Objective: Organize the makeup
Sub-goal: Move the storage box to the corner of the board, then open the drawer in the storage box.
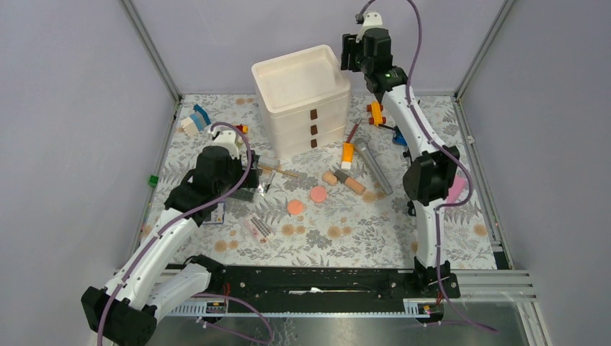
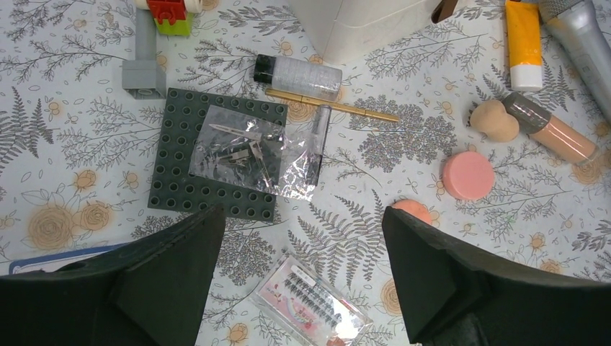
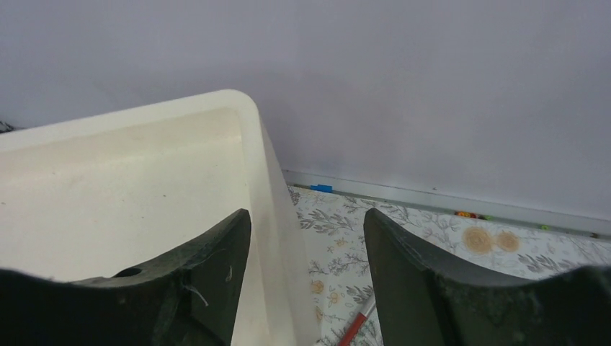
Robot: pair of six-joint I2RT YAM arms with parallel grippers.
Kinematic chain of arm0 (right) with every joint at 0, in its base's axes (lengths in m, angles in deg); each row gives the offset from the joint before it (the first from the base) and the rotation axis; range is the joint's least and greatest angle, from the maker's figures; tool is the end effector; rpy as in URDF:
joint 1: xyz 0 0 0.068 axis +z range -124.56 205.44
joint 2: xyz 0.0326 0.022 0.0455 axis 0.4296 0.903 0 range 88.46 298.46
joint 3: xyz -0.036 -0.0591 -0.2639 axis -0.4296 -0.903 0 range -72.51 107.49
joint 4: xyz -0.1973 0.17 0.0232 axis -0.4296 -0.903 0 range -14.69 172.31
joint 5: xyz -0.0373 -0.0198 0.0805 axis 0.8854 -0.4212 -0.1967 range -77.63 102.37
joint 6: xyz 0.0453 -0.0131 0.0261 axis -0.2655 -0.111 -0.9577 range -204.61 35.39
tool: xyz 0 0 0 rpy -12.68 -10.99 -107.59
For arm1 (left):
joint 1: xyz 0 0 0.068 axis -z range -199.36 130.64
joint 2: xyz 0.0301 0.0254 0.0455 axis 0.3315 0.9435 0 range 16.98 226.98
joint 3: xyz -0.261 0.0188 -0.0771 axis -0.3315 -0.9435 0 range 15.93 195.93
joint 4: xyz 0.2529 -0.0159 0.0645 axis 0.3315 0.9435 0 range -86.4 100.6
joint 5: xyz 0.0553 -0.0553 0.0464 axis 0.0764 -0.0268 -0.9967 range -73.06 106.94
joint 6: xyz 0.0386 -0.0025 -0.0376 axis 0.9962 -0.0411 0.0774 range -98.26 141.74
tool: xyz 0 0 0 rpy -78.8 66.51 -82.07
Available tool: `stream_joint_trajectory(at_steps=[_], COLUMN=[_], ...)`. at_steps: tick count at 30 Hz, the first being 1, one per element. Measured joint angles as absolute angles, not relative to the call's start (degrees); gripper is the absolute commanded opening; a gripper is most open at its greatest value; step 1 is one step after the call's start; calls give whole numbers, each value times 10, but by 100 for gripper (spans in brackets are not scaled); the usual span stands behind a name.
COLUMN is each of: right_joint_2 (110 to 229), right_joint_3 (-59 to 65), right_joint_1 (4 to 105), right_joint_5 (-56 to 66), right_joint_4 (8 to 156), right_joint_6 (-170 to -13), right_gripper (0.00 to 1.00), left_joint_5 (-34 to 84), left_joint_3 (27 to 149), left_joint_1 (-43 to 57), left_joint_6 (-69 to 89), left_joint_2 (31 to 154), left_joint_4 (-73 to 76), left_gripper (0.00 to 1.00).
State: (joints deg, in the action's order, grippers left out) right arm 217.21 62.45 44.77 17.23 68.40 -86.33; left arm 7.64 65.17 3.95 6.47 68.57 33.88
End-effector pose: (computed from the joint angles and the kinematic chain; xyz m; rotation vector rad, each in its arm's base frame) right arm 0.5019 0.1727 0.3909 -0.1987 1.6973 0.2014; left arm 0.1816 -0.0718 0.3114 0.0550 2.1394 -0.2221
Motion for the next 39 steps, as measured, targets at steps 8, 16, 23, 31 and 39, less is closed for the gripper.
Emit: stream_joint_trajectory(at_steps=[8,16,23,31,39], right_joint_2=[1995,1811,1677,1634,1659], right_joint_3=[452,173,-22,-122,-114], right_joint_1=[448,448,448,448,448], right_joint_5=[220,225,227,229,229], right_joint_4=[671,657,648,643,646], right_joint_6=[-916,-930,-933,-935,-935], right_gripper=[71,71,71,71,71], left_joint_5=[69,63,57,52,49], left_joint_3=[650,650,646,641,637], left_joint_1=[17,15,15,15,15], left_joint_6=[64,65,64,64,65], left_joint_2=[689,696,700,699,699], left_joint_4=[339,339,337,336,335], left_gripper=[91,91,91,91,91])
